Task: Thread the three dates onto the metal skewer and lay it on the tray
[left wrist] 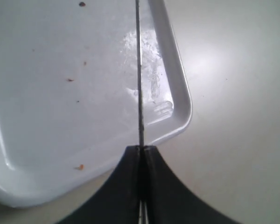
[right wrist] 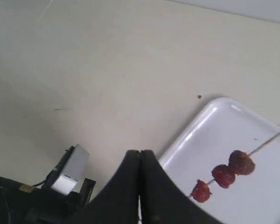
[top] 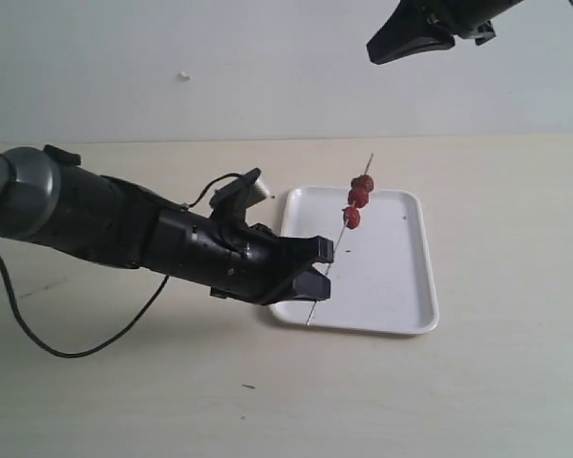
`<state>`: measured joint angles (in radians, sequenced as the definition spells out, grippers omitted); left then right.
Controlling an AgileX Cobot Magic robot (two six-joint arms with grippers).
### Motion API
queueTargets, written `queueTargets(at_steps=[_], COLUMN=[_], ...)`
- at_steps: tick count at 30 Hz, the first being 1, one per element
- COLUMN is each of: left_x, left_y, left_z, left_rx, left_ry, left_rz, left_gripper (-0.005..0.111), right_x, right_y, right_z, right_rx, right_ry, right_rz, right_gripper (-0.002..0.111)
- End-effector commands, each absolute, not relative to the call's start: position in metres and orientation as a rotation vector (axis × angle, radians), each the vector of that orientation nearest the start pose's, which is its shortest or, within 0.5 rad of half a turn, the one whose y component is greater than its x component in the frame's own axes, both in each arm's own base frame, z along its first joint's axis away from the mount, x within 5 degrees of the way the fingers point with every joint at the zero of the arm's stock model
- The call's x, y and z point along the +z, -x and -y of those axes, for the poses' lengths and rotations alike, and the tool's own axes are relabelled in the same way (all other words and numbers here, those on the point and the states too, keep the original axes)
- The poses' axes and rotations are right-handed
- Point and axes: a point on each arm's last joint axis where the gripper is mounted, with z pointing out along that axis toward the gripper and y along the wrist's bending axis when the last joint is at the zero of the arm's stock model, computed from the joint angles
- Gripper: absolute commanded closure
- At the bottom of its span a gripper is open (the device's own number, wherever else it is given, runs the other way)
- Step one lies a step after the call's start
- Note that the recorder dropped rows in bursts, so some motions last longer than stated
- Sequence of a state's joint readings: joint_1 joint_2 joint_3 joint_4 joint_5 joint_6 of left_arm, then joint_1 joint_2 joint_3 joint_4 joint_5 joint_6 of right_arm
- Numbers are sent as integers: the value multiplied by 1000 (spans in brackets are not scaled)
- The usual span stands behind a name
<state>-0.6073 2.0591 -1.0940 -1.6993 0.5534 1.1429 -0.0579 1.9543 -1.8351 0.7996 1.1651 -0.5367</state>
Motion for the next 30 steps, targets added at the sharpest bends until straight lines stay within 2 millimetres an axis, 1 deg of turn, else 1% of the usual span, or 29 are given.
queueTargets(at_steps=[1,4,8,10,12,14,16,17,18,20,23,24,27,28,29,30], left_x=[115,113,113,113,114,117,127,135,144,163,190,198,225,233,236,240], left_y=[-302,-303,-304,-304,-303,-306,-312,-314,-317,-320,-320,-319,-307,-299,-292,-279], left_z=[273,272,272,272,272,269,262,258,252,243,225,217,192,183,172,163], left_rx=[-1186,-1154,-1160,-1162,-1170,-1168,-1157,-1159,-1156,-1154,-1116,-1088,-970,-910,-851,-750], left_ry=[-285,-268,-243,-243,-247,-246,-279,-299,-314,-363,-408,-435,-484,-497,-480,-554], left_rz=[-2557,-2562,-2567,-2567,-2567,-2555,-2511,-2482,-2457,-2407,-2341,-2309,-2191,-2144,-2115,-2068], left_gripper=[96,82,61,53,48,47,49,51,56,71,100,106,107,107,107,107], right_x=[339,348,358,362,364,362,357,355,351,348,343,343,341,339,340,337], right_y=[-416,-410,-404,-401,-399,-396,-393,-392,-390,-384,-369,-362,-337,-326,-315,-302], right_z=[-31,-31,-32,-32,-32,-32,-31,-30,-28,-24,-21,-21,-30,-35,-40,-46], right_rx=[749,741,737,734,735,735,700,680,644,579,518,509,452,433,422,416], right_ry=[373,385,397,404,409,408,398,384,363,310,214,179,133,131,129,122], right_rz=[-2461,-2445,-2426,-2424,-2423,-2428,-2421,-2418,-2412,-2381,-2325,-2295,-2212,-2179,-2140,-2094], right_gripper=[108,108,108,108,108,108,108,108,108,108,108,108,108,108,108,108])
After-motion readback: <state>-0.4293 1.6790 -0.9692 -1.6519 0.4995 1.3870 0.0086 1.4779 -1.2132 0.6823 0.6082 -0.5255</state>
